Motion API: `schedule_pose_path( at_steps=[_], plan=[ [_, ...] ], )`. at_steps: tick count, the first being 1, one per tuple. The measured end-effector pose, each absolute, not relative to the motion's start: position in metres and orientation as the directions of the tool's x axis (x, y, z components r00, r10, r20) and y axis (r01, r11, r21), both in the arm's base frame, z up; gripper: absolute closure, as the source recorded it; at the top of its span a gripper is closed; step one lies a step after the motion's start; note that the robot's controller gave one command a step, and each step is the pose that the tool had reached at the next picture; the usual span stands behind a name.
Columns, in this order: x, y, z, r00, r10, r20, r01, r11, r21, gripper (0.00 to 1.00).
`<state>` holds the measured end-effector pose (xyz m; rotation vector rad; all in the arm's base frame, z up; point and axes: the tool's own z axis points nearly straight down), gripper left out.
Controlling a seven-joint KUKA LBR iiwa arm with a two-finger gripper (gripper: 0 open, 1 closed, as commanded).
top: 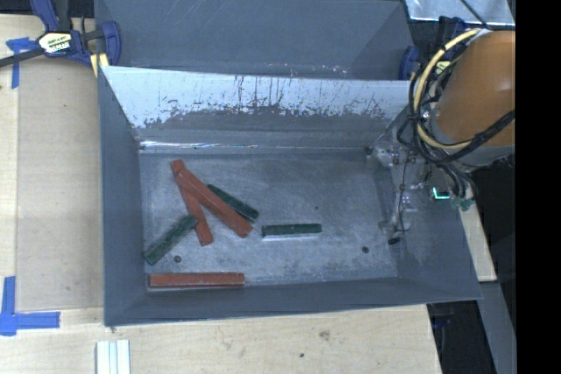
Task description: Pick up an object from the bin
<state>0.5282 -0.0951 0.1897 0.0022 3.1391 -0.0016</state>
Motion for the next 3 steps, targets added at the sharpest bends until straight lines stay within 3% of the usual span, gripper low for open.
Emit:
schedule_pose_path(
  at_steps=[1, 2, 3],
  plan=[
    [0.512, -0.03, 0.155, -1.0, 0.003, 0.002, 0.003, 1.0, 0.003, 0.0],
    [0.544, 0.007, 0.067, -0.995, -0.104, 0.003, -0.104, 0.995, 0.002, 0.0],
    [0.545, 0.006, 0.071, -0.995, -0.102, -0.003, -0.102, 0.995, -0.001, 1.0]
  ],
)
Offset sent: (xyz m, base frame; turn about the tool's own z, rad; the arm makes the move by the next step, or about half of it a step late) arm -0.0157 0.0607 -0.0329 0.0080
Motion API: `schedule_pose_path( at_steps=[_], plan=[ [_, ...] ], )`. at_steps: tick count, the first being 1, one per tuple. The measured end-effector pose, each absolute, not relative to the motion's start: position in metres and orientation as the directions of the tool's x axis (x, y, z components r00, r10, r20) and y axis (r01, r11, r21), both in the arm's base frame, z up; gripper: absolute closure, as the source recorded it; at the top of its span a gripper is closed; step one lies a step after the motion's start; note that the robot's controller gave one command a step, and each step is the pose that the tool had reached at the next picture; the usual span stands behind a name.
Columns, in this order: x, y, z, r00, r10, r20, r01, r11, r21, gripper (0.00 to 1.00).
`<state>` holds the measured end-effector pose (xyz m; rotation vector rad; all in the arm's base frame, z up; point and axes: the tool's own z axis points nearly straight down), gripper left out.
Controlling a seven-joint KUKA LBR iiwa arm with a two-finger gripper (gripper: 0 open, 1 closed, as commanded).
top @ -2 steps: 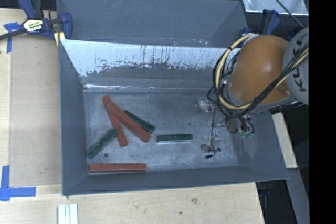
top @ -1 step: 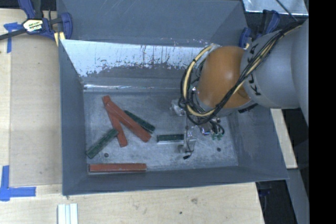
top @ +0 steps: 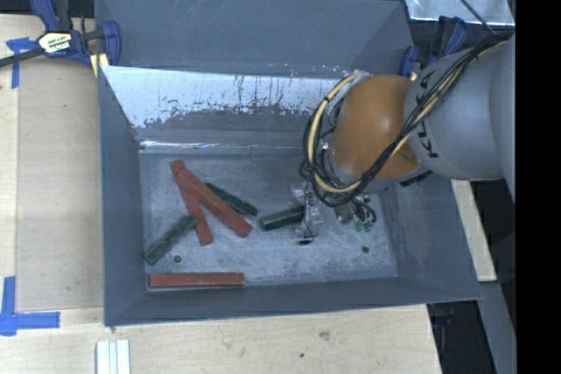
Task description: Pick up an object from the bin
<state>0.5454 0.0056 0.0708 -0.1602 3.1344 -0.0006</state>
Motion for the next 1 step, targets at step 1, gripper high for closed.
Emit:
schedule_pose_path(
  at_steps=[1],
  plan=[
    [0.5411, -0.0249, 0.2289, -0.976, -0.218, -0.007, -0.218, 0.976, -0.002, 1.0]
  ],
)
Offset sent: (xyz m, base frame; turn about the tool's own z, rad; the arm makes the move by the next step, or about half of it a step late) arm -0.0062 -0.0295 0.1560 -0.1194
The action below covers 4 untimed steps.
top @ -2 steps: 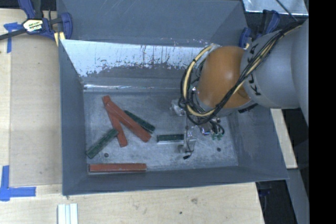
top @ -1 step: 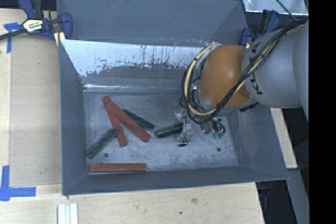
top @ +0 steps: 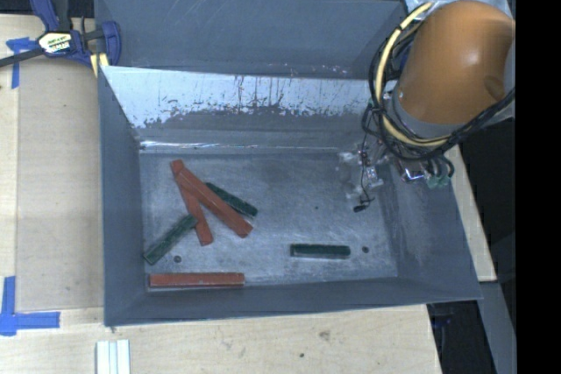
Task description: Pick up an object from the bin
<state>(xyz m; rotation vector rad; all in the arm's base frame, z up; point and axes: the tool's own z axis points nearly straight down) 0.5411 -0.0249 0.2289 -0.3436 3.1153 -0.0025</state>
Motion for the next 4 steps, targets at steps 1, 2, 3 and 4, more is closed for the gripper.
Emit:
schedule_pose_path(
  at_steps=[1, 2, 3, 4],
  plan=[
    [0.54, -0.025, 0.227, -0.976, -0.219, -0.003, -0.219, 0.976, -0.001, 0.0],
    [0.499, 0.015, 0.103, -0.952, -0.307, 0.006, -0.307, 0.952, 0.004, 0.0],
    [0.527, 0.013, 0.07, -0.814, -0.58, -0.005, -0.58, 0.814, -0.002, 0.0],
    [0.527, 0.013, 0.07, -0.814, -0.58, -0.006, -0.58, 0.814, -0.003, 1.0]
  ],
)
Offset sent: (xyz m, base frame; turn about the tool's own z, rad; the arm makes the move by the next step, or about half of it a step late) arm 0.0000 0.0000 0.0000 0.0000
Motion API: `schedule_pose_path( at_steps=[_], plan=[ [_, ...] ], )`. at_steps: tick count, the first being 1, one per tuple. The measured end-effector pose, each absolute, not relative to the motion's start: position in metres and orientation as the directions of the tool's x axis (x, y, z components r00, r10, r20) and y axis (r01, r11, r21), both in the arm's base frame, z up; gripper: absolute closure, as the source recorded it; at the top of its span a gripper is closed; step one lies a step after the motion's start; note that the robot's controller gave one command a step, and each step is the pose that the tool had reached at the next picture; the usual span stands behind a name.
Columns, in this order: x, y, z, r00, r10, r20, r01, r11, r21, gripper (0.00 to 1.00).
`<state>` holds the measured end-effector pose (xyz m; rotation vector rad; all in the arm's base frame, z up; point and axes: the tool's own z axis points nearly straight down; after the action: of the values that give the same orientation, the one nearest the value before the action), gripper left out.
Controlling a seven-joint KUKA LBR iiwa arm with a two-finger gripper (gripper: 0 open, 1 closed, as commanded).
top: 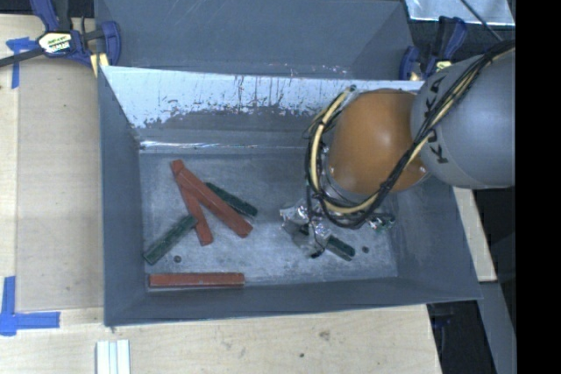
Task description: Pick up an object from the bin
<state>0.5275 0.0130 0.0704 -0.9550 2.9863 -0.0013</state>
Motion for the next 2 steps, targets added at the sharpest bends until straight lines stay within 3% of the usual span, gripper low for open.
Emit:
schedule_pose_path(
  at_steps=[1, 2],
  plan=[
    [0.527, 0.013, 0.07, -0.814, -0.581, -0.005, -0.581, 0.814, -0.002, 0.0],
    [0.567, -0.024, 0.13, -0.873, -0.487, -0.009, -0.487, 0.873, -0.006, 0.0]
  ],
)
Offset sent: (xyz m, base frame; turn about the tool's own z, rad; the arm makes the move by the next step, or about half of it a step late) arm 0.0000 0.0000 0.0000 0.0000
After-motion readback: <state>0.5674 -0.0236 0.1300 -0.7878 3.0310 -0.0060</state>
